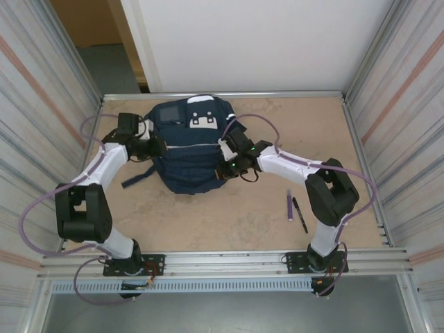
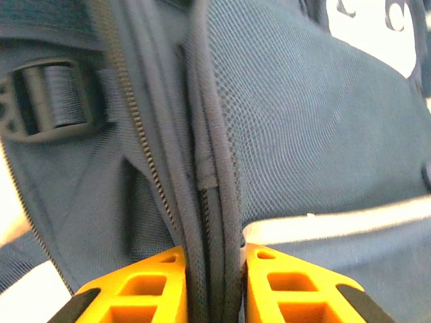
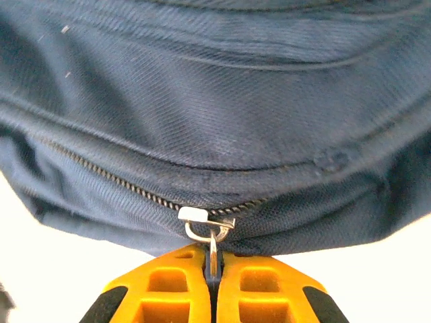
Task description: Pack the student bag
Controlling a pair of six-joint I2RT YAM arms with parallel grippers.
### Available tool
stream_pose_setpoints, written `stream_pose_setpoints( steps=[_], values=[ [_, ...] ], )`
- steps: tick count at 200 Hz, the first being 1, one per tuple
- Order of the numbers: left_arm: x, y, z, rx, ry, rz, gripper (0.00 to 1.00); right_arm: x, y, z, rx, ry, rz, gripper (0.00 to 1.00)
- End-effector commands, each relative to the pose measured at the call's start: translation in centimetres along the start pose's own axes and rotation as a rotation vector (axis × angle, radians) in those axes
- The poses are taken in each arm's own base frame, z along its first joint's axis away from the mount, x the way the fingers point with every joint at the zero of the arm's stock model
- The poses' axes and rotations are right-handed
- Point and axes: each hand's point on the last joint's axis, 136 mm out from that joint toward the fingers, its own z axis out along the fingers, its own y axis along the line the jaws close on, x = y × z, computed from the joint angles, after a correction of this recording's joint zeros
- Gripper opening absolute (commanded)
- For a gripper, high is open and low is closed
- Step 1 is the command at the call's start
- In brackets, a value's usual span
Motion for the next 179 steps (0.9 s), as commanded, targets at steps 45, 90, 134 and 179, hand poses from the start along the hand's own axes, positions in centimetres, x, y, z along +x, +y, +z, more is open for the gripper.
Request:
stream_pose_setpoints(
  steps=[45,90,134,179],
  values=[
    [1.3,1.1,1.0,-0.021,-0.004,-0.132,0.41,1.2,5.6,3.1,-0.121,0.080,-0.007,0.00],
    [6.9,0.4,-0.5,-0.022,-0.007,-0.242,0.49,2.3,5.9,5.1,-0.162,0.084,-0.010,0.00],
    [8.6,-2.1,0.1,-0.007,-0.012,-0.251,0.51,2.7,7.9,5.7,-0.197,0.079,-0.044,0.00],
    [11.0,-0.7,1.9,-0.116,-0.001,-0.409,0.49,2.6,9.1,5.6,-0.224,0.059,-0.060,0.00]
  ],
)
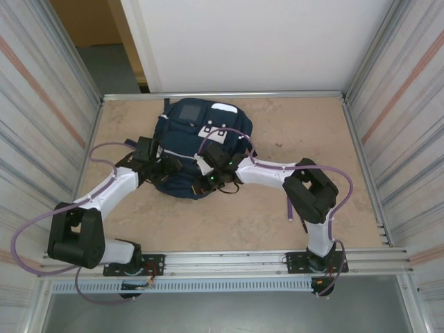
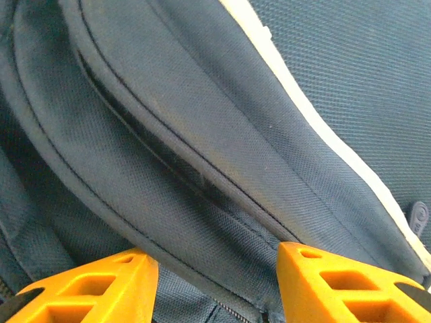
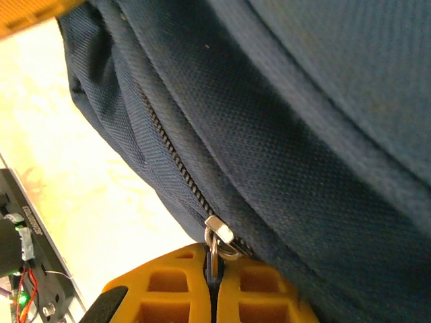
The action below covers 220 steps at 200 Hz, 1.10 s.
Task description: Pack the student bag
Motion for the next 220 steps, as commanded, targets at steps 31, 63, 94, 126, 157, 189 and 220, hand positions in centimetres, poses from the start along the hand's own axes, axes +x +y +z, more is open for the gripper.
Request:
stream_pose_setpoints(
  steps=[31,63,94,126,157,189,220],
  values=[
    [0.6,2.0,0.7,-0.061,-0.066,-0.202,0.49,0.5,3.1,0.8,-0.079,-0.026,-0.056,0.00],
    [1.8,2.1,0.1,-0.081,-0.116,-0.274,0.49,0.9,4.2,1.2,-0.101,-0.030,-0.110,0.00],
    [1.2,2.7,-0.4,-0.095,-0.170,-0.323,0.43,1.6,4.8,1.6,-0.070,-0.027,-0.175,0.00],
    [-0.2,2.2,-1.2,-0.064,-0.196,-0.258,0.01,2.6,5.3,1.6,-0.036,-0.015,-0.250,0.00],
    [-0.1,2.8,-2.1,-0.069,-0.208,-0.219,0.00,2.4,1.3,0.6,0.116,-0.007,-0.263,0.00],
    [0.3,4.3,-3.1,-0.115,-0.212,-0.158,0.00,2.3,-4.5,-1.3,0.321,-0.013,-0.279,0.00],
    [0.5,5.2,-3.7,-0.132,-0.196,-0.092,0.00,2.1,-7.9,-3.6,0.425,-0.021,-0.292,0.00]
  ],
)
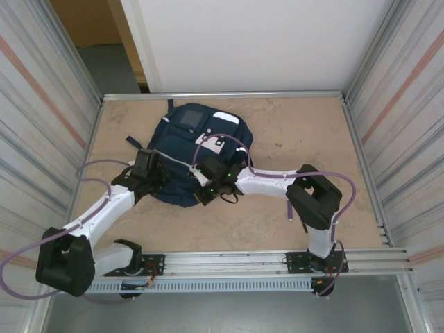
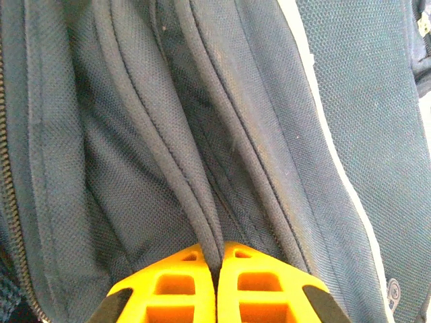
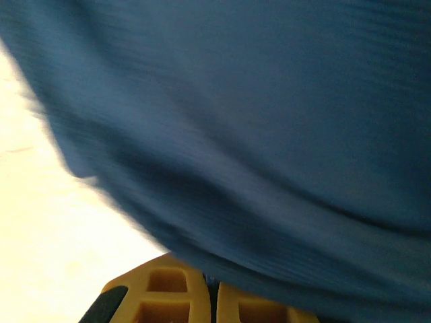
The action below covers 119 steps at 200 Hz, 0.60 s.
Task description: Pack the student bag
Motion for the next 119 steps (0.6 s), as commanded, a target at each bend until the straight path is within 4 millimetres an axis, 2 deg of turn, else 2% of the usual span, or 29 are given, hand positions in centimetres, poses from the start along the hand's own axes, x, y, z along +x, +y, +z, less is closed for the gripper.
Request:
stream_pose_setpoints(
  steps=[1,27,60,68,88,119],
  values=[
    [-0.4,2.7,-0.7,-0.083,-0.011,0.098,0.00,1.8,-6.0,-2.0,0.207,0.052,-0.021,0.00],
    [1.2,2.4,0.4,-0.047,0.128,0.156,0.00,1.9,-9.4,-3.0,0.249,0.058,0.037,0.00],
    [3.7,2.5,1.8,-0.008,0.243,0.171,0.00,0.4,-13.5,-3.9,0.271,0.025,0.171,0.00],
    [4.3,2.5,2.0,0.008,0.264,0.165,0.00,-0.1,-14.9,-4.0,0.299,0.012,0.217,0.03],
    [5.0,2.5,2.0,0.016,0.299,0.181,0.00,-1.1,-17.4,-3.7,0.338,0.016,0.280,0.09],
    [5.3,2.6,1.3,0.028,0.300,0.223,0.00,-1.7,-20.5,-3.9,0.454,0.039,0.326,0.12]
  ],
)
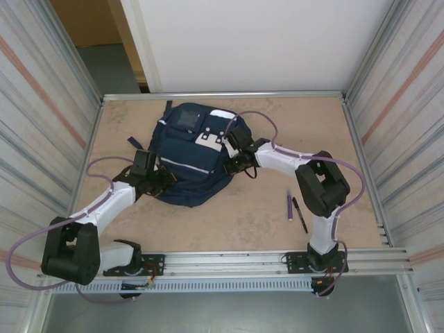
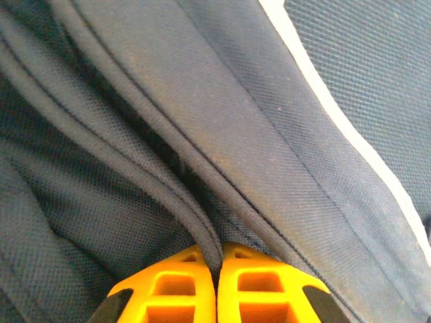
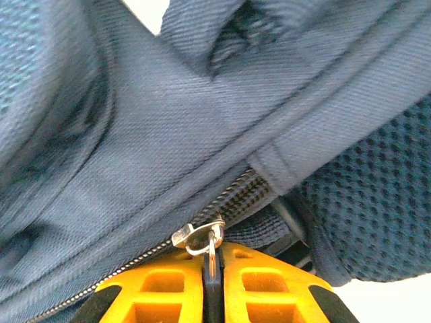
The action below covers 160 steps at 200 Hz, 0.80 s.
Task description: Pack the student bag
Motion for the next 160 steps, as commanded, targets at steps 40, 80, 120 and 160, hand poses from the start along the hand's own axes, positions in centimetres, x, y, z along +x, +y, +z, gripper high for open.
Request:
stream_pose_setpoints(
  steps=[40,80,120,160],
  values=[
    [4.2,1.4,-0.9,-0.017,0.153,0.157,0.00,-1.8,-7.4,0.1,0.181,0.002,0.109,0.16],
    [4.6,-1.4,-2.3,0.033,0.235,0.293,0.30,-1.3,-5.6,-2.4,0.062,-0.013,0.066,0.31],
    [3.8,-6.4,-5.5,-0.042,0.130,0.673,0.39,-2.0,-7.2,-7.9,0.150,-0.185,0.093,0.36],
    [3.8,-12.9,-3.8,-0.061,0.148,0.841,0.44,-3.0,-9.8,-13.7,0.196,-0.411,0.223,0.39]
  ],
)
